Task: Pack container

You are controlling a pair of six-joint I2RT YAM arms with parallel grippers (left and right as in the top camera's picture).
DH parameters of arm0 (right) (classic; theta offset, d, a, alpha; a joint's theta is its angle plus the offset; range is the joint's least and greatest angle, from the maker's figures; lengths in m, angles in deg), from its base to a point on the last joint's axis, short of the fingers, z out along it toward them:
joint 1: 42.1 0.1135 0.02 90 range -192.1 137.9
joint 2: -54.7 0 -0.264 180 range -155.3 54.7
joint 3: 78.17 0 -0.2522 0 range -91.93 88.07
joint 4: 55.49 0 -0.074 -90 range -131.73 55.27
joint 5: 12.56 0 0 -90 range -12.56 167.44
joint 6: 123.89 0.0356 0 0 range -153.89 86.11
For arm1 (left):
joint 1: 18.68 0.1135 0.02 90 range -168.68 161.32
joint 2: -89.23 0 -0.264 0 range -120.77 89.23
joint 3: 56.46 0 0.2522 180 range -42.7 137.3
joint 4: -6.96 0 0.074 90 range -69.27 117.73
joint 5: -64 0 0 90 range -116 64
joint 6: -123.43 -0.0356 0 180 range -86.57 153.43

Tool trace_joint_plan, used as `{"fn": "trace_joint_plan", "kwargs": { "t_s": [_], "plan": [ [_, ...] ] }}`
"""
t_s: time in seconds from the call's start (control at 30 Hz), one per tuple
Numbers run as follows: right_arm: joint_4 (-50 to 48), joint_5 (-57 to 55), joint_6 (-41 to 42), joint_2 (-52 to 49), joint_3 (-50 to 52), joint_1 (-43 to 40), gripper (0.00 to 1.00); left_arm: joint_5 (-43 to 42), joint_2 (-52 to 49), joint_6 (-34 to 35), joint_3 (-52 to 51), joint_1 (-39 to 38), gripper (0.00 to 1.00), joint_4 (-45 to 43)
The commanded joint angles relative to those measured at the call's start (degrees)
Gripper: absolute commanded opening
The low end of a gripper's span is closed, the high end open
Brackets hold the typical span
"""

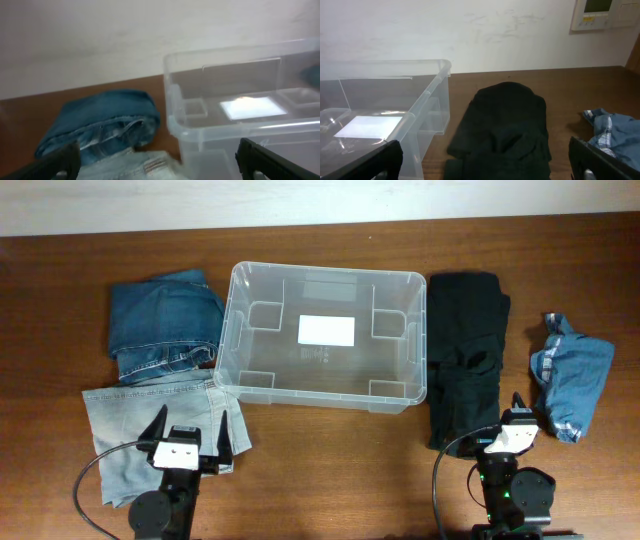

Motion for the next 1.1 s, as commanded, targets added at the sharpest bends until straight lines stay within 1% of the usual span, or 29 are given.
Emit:
{"fn": "trace_joint_plan", "kwargs": {
  "t_s": [0.0,0.1,0.17,0.27,0.3,0.37,0.43,0.47,0.5,0.57,0.7,0.77,0.87,0.97,1.0,1.07],
  "plan": [
    [0.24,0.33,-0.39,0.22,0.26,0.04,0.98,-7.26,0.13,1.07,-0.13,0.31,0.99,-2.56],
    [0.24,0.33,-0.39,0.22,0.26,0.04,0.98,-7.17,0.13,3.08,-0.13,0.24,1.0,-5.16],
    [0.24,0.33,-0.39,0.22,0.26,0.04,0.98,-6.69,-0.07,6.95,1.62,0.24,0.99,-5.53],
    [0.24,0.33,-0.39,0.22,0.26,0.04,0.98,-6.23,-2.99,10.36,7.04,0.24,0.99,-4.83],
    [0.24,0.33,-0.39,0.22,0.26,0.04,0.99,-5.18,-5.16,11.45,10.29,0.24,0.99,-3.69],
    [0.24,0.33,-0.39,0.22,0.26,0.04,0.98,-3.41,-11.32,11.63,18.32,0.24,0.99,-0.46],
    [0.24,0.33,-0.39,0.22,0.26,0.04,0.98,-1.36,-19.71,11.58,27.96,0.24,0.99,3.98],
    [0.24,0.33,-0.39,0.22,0.26,0.04,0.98,-0.39,-22.47,11.58,30.95,0.24,1.0,5.68],
    [0.24,0.33,-0.39,0.22,0.26,0.04,0.98,2.01,-29.55,11.58,38.53,0.46,0.99,10.34],
    [0.24,0.33,-0.39,0.22,0.26,0.04,0.98,2.14,-38.12,10.27,47.45,1.27,0.99,15.56],
    [0.24,0.33,-0.39,0.22,0.26,0.04,0.98,1.66,-56.78,4.48,67.32,2.67,0.99,27.26],
    [0.24,0.33,-0.39,0.22,0.26,0.04,0.98,1.7,-64.37,4.46,75.45,2.67,0.99,31.23],
    [0.24,0.33,-0.39,0.22,0.26,0.04,0.99,0.11,-72.32,4.68,82.27,2.67,0.99,34.49],
    [0.24,0.33,-0.39,0.22,0.26,0.04,0.98,0.17,-77.26,4.96,83.52,4.48,0.99,35.74],
    [0.24,0.33,-0.39,0.22,0.26,0.04,0.98,0.37,-77.92,6.12,83.52,5.4,0.99,36.44],
    [0.24,0.33,-0.39,0.22,0.26,0.04,0.98,0.63,-79.95,13.57,83.52,9.7,0.99,40.02]
  ]
}}
